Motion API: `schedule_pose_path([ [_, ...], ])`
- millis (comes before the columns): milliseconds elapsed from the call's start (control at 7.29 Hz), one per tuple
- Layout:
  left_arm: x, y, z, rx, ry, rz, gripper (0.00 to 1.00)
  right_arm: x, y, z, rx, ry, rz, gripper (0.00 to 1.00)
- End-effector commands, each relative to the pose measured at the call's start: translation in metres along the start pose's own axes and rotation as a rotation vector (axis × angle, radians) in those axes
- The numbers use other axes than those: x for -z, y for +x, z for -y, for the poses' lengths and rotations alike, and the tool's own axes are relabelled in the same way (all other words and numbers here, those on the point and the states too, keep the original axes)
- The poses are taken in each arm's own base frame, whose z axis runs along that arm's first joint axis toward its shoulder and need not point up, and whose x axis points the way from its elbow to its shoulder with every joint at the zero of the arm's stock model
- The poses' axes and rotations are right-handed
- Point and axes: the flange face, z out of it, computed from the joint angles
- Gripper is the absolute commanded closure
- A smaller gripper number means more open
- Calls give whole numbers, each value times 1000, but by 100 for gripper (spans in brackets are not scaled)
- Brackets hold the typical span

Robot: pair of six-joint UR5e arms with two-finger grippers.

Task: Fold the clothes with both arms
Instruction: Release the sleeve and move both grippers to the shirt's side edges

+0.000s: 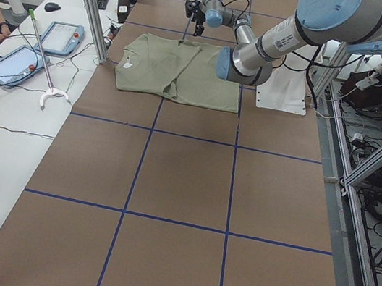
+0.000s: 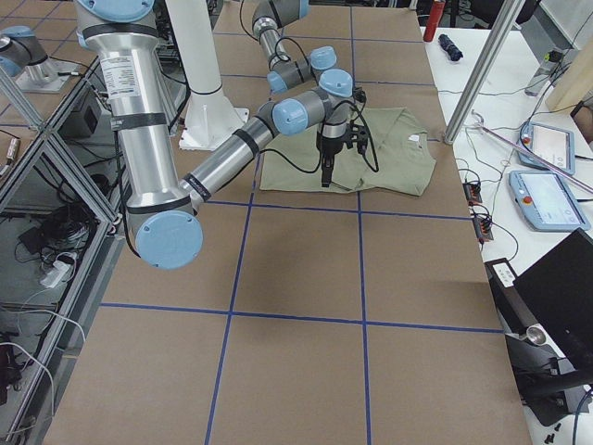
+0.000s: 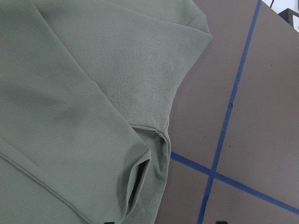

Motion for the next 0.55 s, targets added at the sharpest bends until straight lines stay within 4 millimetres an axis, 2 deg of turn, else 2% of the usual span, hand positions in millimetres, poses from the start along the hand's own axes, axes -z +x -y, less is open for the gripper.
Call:
schedule_pose_path([
  [0, 27, -72, 44, -121, -6, 79, 1, 0, -16, -6, 37, 18, 49, 0],
  [137, 45, -145, 52, -192, -7, 94, 1, -15, -45, -22, -1, 20, 85, 0],
  [274, 75, -207, 56, -272, -4, 81, 1, -42, -82, -46, -29, 54, 90, 0],
  [411, 103, -241, 54, -299, -32, 93, 2, -70, -113, -78, -33, 64, 94, 0],
])
